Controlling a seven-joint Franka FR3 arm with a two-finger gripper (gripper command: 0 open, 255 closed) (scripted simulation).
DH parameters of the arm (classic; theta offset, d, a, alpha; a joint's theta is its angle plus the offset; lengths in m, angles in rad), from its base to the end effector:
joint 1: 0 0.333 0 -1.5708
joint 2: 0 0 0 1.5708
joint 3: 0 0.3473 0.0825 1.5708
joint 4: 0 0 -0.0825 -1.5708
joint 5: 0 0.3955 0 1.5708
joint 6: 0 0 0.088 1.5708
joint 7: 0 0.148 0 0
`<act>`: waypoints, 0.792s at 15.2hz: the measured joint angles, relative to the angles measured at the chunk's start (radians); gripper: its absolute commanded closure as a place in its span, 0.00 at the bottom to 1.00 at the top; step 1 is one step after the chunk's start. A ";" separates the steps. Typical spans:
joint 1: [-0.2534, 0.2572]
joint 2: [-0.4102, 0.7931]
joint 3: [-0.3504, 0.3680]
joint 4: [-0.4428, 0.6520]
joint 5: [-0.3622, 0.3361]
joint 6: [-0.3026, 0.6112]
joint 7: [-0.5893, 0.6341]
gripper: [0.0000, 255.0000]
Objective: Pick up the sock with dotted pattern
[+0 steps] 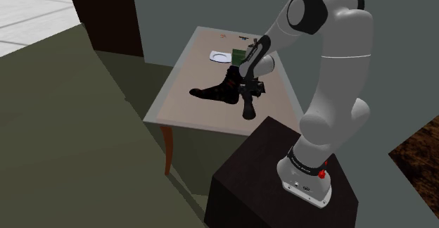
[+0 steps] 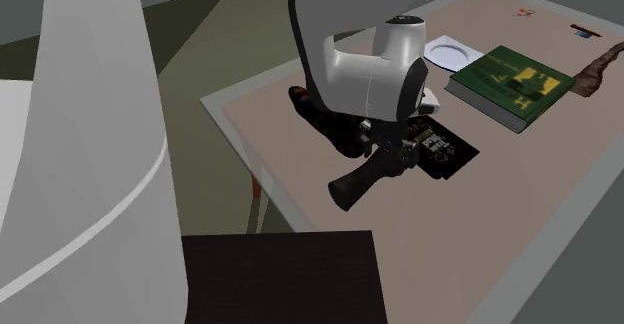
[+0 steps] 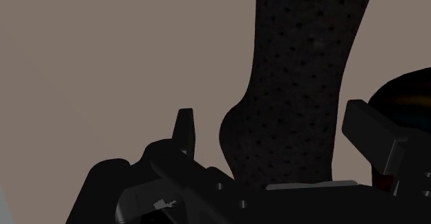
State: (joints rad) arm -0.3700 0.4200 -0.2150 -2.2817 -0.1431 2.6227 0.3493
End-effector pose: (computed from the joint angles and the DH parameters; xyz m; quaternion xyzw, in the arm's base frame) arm 0.4450 -0.3022 0.1446 0.9192 -0.3844 -0.0459 0.0721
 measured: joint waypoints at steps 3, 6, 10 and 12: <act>-0.004 0.034 0.002 0.000 0.003 0.034 0.002 0.00; -0.004 0.041 0.004 0.003 0.004 0.039 0.003 1.00; -0.003 0.041 0.003 0.003 0.004 0.041 0.005 1.00; -0.003 0.041 0.003 0.002 0.004 0.041 0.005 1.00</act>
State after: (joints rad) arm -0.3727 0.4610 -0.2116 -2.2799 -0.1392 2.6638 0.3545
